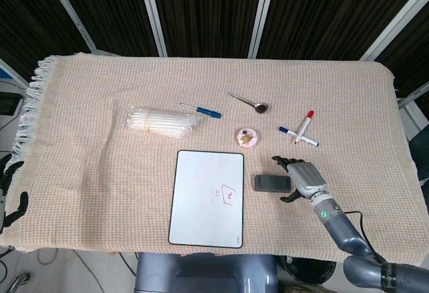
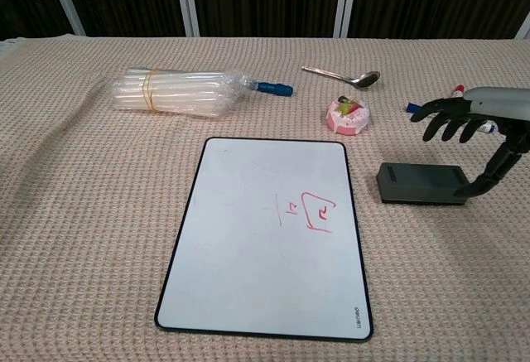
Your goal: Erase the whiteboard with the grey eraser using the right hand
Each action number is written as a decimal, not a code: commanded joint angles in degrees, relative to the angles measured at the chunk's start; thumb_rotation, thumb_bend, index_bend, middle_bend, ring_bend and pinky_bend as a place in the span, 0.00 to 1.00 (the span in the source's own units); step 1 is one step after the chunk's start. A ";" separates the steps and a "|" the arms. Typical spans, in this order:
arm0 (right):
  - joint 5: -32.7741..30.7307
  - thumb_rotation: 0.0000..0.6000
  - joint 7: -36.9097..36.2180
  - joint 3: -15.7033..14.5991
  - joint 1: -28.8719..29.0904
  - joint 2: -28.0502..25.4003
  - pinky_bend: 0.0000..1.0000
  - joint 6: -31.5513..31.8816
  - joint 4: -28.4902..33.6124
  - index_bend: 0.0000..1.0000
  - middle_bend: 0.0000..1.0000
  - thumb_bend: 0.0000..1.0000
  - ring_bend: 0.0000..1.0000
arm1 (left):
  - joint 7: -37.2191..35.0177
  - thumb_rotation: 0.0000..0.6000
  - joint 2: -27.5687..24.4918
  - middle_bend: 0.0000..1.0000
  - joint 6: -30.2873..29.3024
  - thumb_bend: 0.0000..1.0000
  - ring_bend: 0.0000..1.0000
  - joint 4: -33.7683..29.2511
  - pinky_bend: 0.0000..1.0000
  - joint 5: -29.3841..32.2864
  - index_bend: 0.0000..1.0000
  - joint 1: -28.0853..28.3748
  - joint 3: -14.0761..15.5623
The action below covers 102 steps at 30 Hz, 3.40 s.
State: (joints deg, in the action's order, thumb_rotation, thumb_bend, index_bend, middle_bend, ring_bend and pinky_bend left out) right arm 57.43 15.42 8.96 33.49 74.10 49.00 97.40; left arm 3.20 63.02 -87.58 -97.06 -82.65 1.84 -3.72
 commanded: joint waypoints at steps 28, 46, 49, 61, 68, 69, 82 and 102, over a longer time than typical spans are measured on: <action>-4.45 1.00 5.41 -1.86 3.87 7.20 0.41 3.36 -4.55 0.39 0.40 0.32 0.40 | 0.23 1.00 -0.26 0.01 0.40 0.48 0.00 -0.42 0.01 0.90 0.14 0.11 -0.18; -5.23 1.00 4.77 -2.41 4.58 7.67 0.48 2.64 -5.14 0.46 0.48 0.39 0.47 | 0.29 1.00 -0.33 0.01 0.47 0.48 0.00 -0.58 0.03 1.14 0.14 0.13 -0.23; -4.62 1.00 4.02 -2.04 4.50 7.58 0.49 3.17 -4.79 0.47 0.49 0.40 0.48 | 0.23 1.00 -0.34 0.01 0.39 0.48 0.00 -0.60 0.03 1.14 0.14 0.09 -0.24; -3.29 1.00 4.30 -0.32 7.25 6.81 0.49 1.71 -2.00 0.47 0.49 0.40 0.48 | 0.11 1.00 -0.42 0.01 0.48 0.48 0.00 -0.81 0.03 1.15 0.14 0.09 -0.18; -5.67 1.00 6.35 1.65 11.03 10.94 0.49 0.86 -3.75 0.47 0.49 0.40 0.48 | -0.12 1.00 -0.57 0.01 0.34 0.48 0.00 -0.92 0.03 1.27 0.14 0.00 -0.26; -6.13 1.00 7.06 1.81 11.71 11.71 0.49 0.78 -4.09 0.47 0.49 0.40 0.48 | -0.15 1.00 -0.52 0.01 0.34 0.48 0.00 -0.95 0.03 1.40 0.14 -0.01 -0.32; -10.62 1.00 13.38 2.35 16.96 20.53 0.49 3.25 -7.97 0.47 0.49 0.40 0.48 | -0.12 1.00 -0.29 0.01 0.52 0.48 0.00 -1.21 0.03 1.62 0.14 0.07 -0.38; -9.73 1.00 18.96 -3.44 17.43 23.17 0.52 5.40 -4.46 0.47 0.51 0.40 0.51 | -0.23 1.00 -0.45 0.01 0.44 0.48 0.00 -1.26 0.03 1.67 0.14 0.06 -0.46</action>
State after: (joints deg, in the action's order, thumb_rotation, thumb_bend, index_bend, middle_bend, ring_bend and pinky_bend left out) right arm 47.02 33.70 6.63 51.38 97.94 53.90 91.41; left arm 2.96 62.57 -87.14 -98.33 -80.97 1.91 -4.18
